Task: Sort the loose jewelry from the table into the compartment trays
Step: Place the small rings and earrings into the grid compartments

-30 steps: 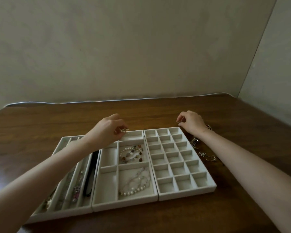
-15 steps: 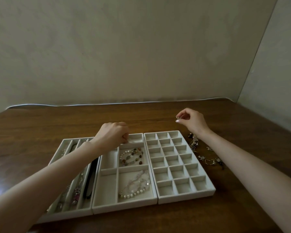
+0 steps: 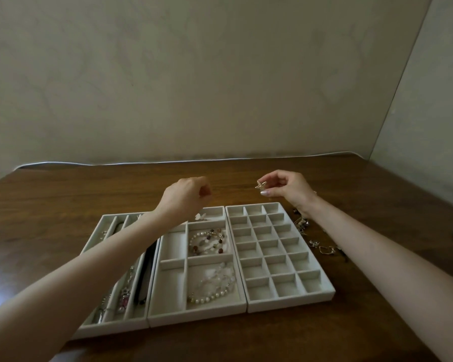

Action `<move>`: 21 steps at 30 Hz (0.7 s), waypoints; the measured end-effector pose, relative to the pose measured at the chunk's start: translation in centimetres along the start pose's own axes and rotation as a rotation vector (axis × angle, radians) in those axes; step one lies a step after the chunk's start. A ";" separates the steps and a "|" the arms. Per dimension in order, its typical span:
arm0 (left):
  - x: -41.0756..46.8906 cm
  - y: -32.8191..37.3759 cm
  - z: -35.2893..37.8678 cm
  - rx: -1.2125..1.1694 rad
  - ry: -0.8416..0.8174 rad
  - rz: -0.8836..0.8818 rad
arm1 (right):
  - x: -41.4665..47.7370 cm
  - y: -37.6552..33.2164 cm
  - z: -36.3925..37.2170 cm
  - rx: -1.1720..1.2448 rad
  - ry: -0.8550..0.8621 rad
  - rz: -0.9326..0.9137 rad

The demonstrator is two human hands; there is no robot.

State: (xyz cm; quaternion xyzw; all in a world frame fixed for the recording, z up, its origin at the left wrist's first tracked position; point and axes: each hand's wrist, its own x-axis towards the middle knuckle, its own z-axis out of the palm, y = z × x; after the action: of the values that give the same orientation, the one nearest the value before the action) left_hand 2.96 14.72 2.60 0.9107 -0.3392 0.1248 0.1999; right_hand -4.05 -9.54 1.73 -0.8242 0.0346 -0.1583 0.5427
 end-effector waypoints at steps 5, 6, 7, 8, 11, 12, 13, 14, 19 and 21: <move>1.0 2.6 0.2 -0.533 -0.076 -0.093 | -0.3 -1.2 1.5 0.022 -0.077 -0.027; 1.3 3.1 0.3 -0.556 -0.101 -0.091 | -0.3 -1.4 1.7 0.014 -0.093 -0.027; 1.5 3.5 0.4 -0.561 -0.126 -0.089 | -0.3 -1.6 1.9 0.004 -0.114 -0.022; 1.7 3.9 0.5 -0.548 -0.140 -0.081 | -0.3 -1.8 2.1 -0.005 -0.137 -0.013; 2.1 4.6 0.9 -0.464 -0.101 -0.030 | -0.4 -2.0 2.4 0.000 -0.199 0.011; 2.1 4.5 1.0 -0.439 -0.090 -0.026 | -0.5 -2.0 2.4 -0.001 -0.218 0.018; 2.1 4.4 1.0 -0.399 -0.094 -0.029 | -0.6 -1.9 2.2 -0.017 -0.231 0.025; 2.0 4.1 1.1 -0.337 -0.112 -0.032 | -0.7 -1.7 1.9 -0.047 -0.230 0.032; 1.3 1.8 1.4 0.031 -0.202 -0.077 | -1.0 0.6 -1.4 -0.202 -0.024 0.112; 1.2 1.2 1.7 0.056 -0.203 -0.111 | -1.2 1.7 -2.8 -0.197 0.080 0.147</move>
State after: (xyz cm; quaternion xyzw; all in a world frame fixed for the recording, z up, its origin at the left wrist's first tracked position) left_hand 3.19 12.45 1.85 0.9413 -0.3031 0.0300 0.1457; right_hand -5.85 -12.45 0.91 -0.8617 0.1318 -0.1466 0.4676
